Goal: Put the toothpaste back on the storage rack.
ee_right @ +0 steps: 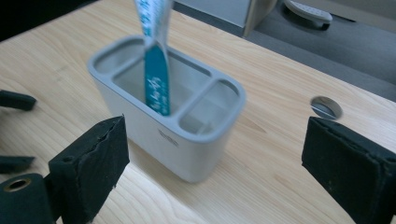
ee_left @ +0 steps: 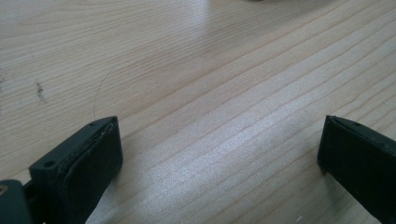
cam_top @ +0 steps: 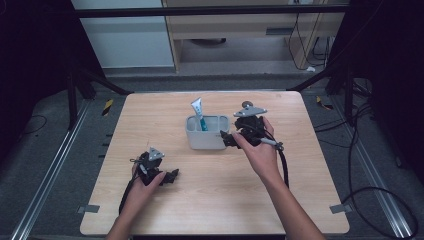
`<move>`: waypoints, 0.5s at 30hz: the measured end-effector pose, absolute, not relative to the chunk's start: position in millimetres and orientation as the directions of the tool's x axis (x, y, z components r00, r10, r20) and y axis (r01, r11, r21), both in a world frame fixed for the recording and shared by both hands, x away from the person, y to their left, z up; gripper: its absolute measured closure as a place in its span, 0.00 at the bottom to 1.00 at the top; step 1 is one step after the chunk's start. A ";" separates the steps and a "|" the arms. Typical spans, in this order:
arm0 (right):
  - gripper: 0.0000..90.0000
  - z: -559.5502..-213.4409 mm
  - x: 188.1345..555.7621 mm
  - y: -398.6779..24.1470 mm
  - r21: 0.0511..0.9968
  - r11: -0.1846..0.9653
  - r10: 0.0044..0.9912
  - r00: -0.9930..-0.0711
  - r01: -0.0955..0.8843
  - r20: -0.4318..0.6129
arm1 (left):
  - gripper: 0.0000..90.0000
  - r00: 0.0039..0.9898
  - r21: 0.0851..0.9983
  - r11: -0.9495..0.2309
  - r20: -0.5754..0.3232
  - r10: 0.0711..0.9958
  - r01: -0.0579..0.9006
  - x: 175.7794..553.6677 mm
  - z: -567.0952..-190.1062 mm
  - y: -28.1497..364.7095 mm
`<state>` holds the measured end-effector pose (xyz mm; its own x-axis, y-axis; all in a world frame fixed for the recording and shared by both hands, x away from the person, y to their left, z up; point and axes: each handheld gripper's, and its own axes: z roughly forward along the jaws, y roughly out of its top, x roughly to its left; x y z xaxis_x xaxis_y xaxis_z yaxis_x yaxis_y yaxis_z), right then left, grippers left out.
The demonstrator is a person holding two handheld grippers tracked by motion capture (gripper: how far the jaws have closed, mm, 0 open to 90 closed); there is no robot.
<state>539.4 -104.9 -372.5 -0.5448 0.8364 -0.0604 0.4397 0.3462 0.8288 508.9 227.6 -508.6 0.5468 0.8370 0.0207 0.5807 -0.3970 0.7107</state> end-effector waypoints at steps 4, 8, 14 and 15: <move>0.10 -378.0 535.8 -121.3 0.825 0.343 0.849 -0.524 0.449 -0.068 | 0.00 0.547 0.711 -0.397 0.021 0.837 0.581 508.9 -508.6 227.6; 0.10 -385.5 532.2 -137.2 0.818 0.339 0.859 -0.507 0.465 -0.068 | 0.00 0.546 0.711 -0.396 0.020 0.838 0.581 508.8 -508.6 227.6; 0.10 -395.9 527.4 -159.5 0.806 0.342 0.871 -0.484 0.483 -0.079 | 0.00 0.546 0.711 -0.396 0.020 0.838 0.581 508.8 -508.6 227.6; 0.10 -397.3 526.5 -162.4 0.803 0.339 0.875 -0.477 0.490 -0.077 | 0.00 0.546 0.711 -0.396 0.021 0.837 0.581 508.8 -508.6 227.6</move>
<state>526.5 -162.4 -397.3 -0.4775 0.8752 -0.0774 0.4904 0.3386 0.8030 508.8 227.6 -508.6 0.5461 0.8374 0.0208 0.5809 -0.3965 0.7109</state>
